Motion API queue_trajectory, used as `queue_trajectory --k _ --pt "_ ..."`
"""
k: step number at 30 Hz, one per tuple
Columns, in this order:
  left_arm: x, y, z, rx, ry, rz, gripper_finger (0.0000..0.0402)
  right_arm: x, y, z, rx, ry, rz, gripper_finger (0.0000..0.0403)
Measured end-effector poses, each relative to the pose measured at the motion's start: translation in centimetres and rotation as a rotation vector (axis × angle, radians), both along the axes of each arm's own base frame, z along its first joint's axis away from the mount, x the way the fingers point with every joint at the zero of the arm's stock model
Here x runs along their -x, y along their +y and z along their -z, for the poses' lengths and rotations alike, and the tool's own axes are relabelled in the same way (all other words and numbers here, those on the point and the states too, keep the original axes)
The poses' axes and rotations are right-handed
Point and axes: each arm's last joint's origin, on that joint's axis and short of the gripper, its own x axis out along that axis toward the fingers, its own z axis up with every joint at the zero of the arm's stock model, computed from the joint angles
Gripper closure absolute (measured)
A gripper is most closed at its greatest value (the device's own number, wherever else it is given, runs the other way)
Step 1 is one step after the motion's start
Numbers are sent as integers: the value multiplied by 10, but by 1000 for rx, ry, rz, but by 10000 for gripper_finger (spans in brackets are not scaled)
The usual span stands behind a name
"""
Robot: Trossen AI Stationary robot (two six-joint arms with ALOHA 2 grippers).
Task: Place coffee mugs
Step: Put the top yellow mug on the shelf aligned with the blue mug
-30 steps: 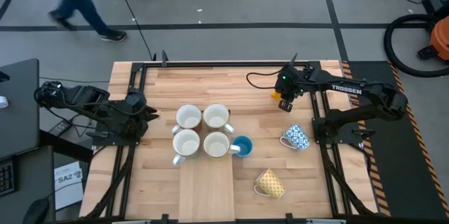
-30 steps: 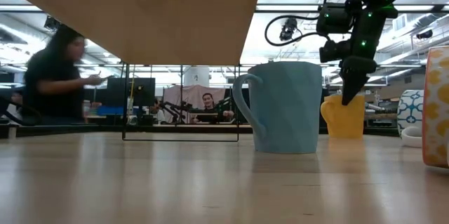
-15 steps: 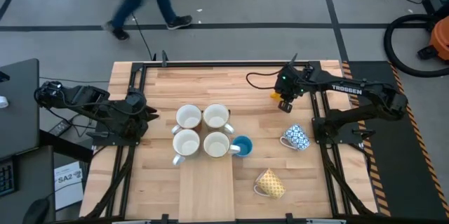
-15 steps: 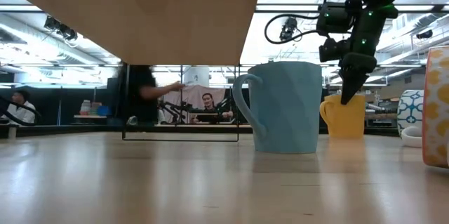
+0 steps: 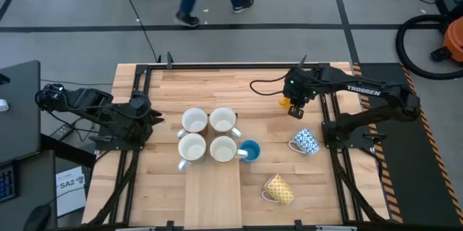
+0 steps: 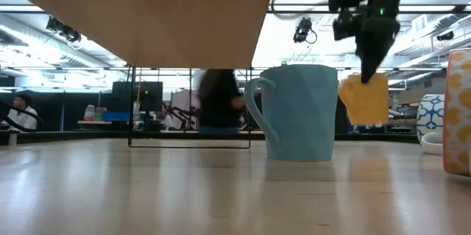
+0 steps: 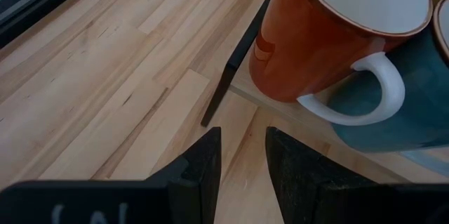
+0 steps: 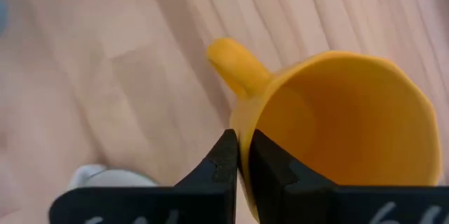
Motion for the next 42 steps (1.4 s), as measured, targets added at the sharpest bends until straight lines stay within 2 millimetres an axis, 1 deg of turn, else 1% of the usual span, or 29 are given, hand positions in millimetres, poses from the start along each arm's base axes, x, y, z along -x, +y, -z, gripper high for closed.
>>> queue_trajectory --k 6,13,19,27,31,37,42 --pt "0 0 0 0 -1 0 283 -6 24 -41 -29 -33 -2 377" --pt "0 0 0 0 -1 0 283 -14 64 -88 -72 -177 -49 377" --pt "0 0 0 0 0 0 283 -20 102 -112 -154 -329 -109 377" --pt "0 0 0 0 0 0 283 -35 156 -125 -240 -566 -225 377" --pt "0 0 0 0 0 0 283 -48 185 -125 -264 -649 -290 377" --pt "0 0 0 0 0 0 283 -72 219 -121 -262 -735 -379 377" --pt "0 0 0 2 -1 -2 283 -91 242 -129 -223 -734 -483 377"
